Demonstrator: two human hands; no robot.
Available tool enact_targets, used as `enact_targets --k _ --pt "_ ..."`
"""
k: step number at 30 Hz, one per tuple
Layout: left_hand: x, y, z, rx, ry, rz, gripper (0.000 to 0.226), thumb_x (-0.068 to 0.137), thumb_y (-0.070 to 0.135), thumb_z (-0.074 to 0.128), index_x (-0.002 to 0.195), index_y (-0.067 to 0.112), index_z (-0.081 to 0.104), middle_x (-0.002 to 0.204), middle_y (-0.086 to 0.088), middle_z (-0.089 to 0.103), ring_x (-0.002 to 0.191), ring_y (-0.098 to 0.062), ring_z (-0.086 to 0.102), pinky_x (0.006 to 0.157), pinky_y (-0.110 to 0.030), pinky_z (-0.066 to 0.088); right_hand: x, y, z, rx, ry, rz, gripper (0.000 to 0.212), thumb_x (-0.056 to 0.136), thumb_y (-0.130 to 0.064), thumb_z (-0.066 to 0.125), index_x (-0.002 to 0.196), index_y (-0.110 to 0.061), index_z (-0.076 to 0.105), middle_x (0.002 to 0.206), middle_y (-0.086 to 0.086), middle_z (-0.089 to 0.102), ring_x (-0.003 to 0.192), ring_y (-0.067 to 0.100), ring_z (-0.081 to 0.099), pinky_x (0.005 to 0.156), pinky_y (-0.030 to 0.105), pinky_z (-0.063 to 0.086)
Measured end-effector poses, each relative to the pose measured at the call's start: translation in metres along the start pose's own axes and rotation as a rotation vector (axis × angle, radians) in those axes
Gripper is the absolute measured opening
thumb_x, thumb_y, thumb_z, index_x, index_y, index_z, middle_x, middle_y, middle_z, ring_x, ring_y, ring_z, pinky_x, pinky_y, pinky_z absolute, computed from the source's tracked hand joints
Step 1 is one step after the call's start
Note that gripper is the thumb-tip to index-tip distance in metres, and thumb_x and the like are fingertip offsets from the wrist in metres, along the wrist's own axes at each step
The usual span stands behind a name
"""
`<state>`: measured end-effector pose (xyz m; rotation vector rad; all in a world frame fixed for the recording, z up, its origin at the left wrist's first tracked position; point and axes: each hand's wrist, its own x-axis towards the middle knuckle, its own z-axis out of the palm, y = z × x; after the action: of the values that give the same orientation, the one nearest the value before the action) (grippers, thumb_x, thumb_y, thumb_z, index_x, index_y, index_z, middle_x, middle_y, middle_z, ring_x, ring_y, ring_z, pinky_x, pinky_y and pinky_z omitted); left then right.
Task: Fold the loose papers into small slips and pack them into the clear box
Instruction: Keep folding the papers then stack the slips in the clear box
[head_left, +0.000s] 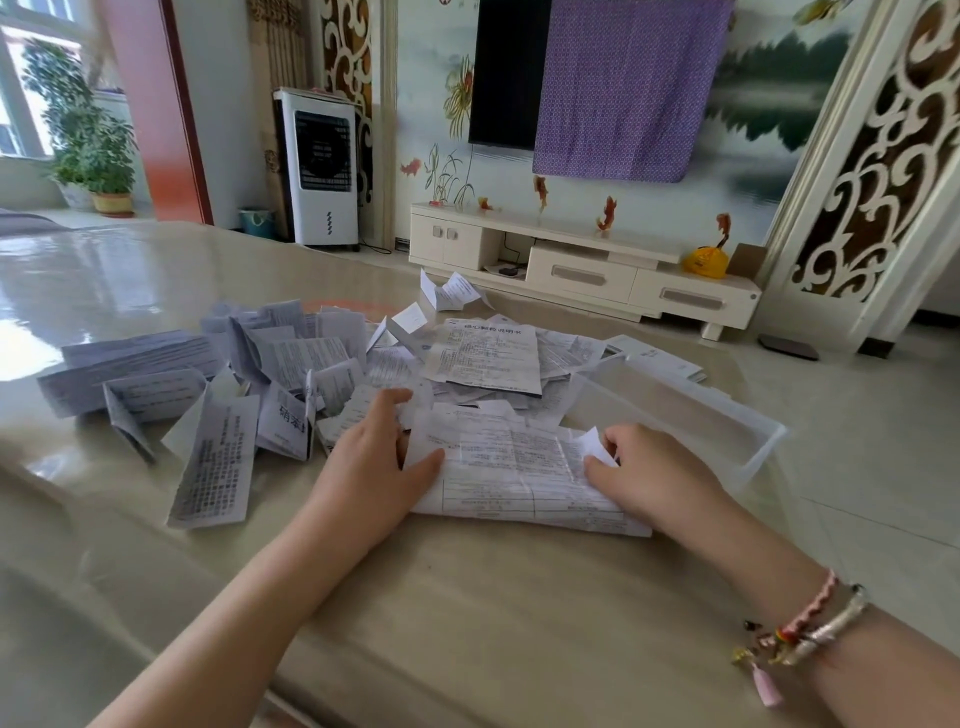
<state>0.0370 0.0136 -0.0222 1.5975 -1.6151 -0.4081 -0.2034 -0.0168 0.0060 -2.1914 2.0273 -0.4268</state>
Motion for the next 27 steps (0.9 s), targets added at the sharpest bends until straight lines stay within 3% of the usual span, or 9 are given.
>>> enact_targets --k 2,4,7,10,14,18,22,27 --pt "0.002 -0.002 0.003 0.047 0.021 0.032 0.055 0.089 0.025 0.063 0.137 0.027 0.037 0.063 0.005 0.052 0.06 -0.007 0.047 0.056 -0.016 0.036 0.0 -0.001 0.001 -0.09 0.018 -0.016 0.033 0.093 -0.03 0.045 0.066 -0.019 0.029 0.063 -0.005 0.039 0.056 0.012 0.036 0.048 0.028 0.022" --pt "0.005 -0.004 0.006 0.093 0.011 0.072 0.042 0.089 0.025 0.062 0.129 0.031 0.051 0.056 0.007 0.047 0.055 -0.008 0.046 0.057 -0.027 0.041 0.001 -0.001 0.003 -0.158 0.041 -0.028 0.032 0.095 -0.029 0.041 0.067 -0.021 0.028 0.067 -0.004 0.043 0.062 0.015 0.043 0.048 0.029 0.025" --pt "0.008 -0.006 0.009 0.101 0.006 0.085 0.02 0.089 0.033 0.06 0.107 0.036 0.069 0.05 0.008 0.043 0.053 -0.007 0.045 0.055 -0.025 0.034 0.003 -0.001 0.005 -0.207 0.071 -0.042 0.019 0.096 -0.028 0.038 0.08 -0.018 0.039 0.072 -0.003 0.048 0.072 0.02 0.052 0.051 0.029 0.031" --pt "0.01 -0.005 0.012 0.124 -0.003 0.073 0.02 0.088 0.037 0.059 0.105 0.039 0.07 0.051 0.008 0.045 0.061 -0.014 0.049 0.059 -0.024 0.034 0.006 -0.001 0.008 -0.243 0.077 -0.058 0.013 0.097 -0.027 0.036 0.091 -0.017 0.041 0.071 -0.004 0.045 0.072 0.021 0.05 0.049 0.028 0.028" --pt "0.01 0.001 0.015 0.213 0.016 0.077 0.024 0.091 0.038 0.056 0.11 0.04 0.069 0.082 0.014 0.062 0.089 -0.033 0.059 0.073 -0.029 0.043 0.009 -0.001 0.01 -0.286 0.077 -0.055 0.023 0.098 -0.026 0.034 0.111 -0.014 0.048 0.071 -0.003 0.04 0.073 0.023 0.046 0.051 0.03 0.026" --pt "0.008 0.009 0.014 0.282 0.045 0.114 0.025 0.093 0.036 0.055 0.115 0.038 0.068 0.092 0.006 0.067 0.092 -0.024 0.06 0.082 -0.028 0.04 0.011 0.001 0.011 -0.303 0.087 -0.067 0.027 0.098 -0.026 0.034 0.116 -0.012 0.049 0.072 -0.003 0.041 0.073 0.023 0.045 0.049 0.029 0.025" --pt "0.006 0.012 0.015 0.347 0.077 0.109 0.027 0.095 0.039 0.051 0.117 0.038 0.066 0.097 0.003 0.071 0.098 -0.02 0.059 0.083 -0.025 0.036 0.01 0.0 0.01 -0.303 0.096 -0.069 0.036 0.099 -0.026 0.034 0.13 -0.015 0.046 0.096 0.005 0.061 0.075 0.023 0.045 0.059 0.028 0.033" --pt "0.003 0.02 0.013 0.445 0.06 0.113 0.031 0.098 0.041 0.045 0.125 0.038 0.061 0.123 0.009 0.065 0.117 -0.016 0.052 0.093 -0.023 0.032 0.007 -0.006 0.012 -0.39 0.105 -0.056 0.026 0.099 -0.023 0.036 0.119 -0.01 0.045 0.067 -0.002 0.041 0.058 0.019 0.043 0.044 0.027 0.021"
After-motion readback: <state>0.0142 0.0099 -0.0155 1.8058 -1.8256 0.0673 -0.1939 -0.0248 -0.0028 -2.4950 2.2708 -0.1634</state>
